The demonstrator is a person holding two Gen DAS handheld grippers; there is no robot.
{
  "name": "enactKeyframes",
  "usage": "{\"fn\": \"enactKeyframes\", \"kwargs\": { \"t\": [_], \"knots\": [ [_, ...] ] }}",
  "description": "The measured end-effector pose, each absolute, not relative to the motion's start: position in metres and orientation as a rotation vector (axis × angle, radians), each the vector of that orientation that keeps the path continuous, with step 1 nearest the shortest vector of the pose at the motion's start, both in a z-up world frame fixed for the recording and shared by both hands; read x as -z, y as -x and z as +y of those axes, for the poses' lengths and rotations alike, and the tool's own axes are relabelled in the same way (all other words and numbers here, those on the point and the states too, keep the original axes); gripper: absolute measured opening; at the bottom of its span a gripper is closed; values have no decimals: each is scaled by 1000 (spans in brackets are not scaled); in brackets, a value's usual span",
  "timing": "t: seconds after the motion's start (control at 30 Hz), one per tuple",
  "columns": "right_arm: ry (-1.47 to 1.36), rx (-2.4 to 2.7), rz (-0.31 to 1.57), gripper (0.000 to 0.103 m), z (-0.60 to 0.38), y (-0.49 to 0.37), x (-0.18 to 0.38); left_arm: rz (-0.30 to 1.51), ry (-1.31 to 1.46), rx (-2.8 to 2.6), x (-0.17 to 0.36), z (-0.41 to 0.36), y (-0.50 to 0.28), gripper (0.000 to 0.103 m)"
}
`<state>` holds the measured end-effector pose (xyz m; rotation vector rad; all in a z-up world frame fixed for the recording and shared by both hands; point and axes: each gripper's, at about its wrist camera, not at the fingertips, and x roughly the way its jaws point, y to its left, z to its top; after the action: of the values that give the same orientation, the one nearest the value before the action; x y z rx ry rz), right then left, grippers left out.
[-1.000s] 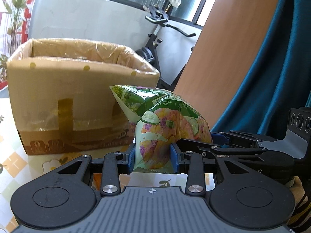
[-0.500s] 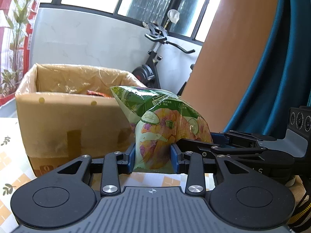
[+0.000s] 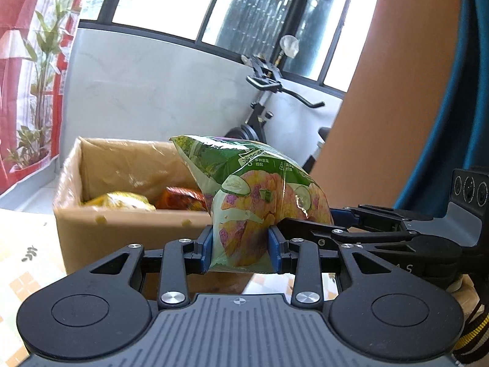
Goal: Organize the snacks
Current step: 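Lift the green cucumber-print bag with both tools over the box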
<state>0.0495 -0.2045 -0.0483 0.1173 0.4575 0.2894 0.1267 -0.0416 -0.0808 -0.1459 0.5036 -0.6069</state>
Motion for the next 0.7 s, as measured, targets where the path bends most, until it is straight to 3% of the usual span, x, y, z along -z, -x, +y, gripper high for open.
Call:
{"fn": "enactKeyframes", "kwargs": {
  "t": [0.7],
  "knots": [
    [-108,-329,489,57,-202,-194,46,552,182,512,78,-38,-236,39]
  ]
}}
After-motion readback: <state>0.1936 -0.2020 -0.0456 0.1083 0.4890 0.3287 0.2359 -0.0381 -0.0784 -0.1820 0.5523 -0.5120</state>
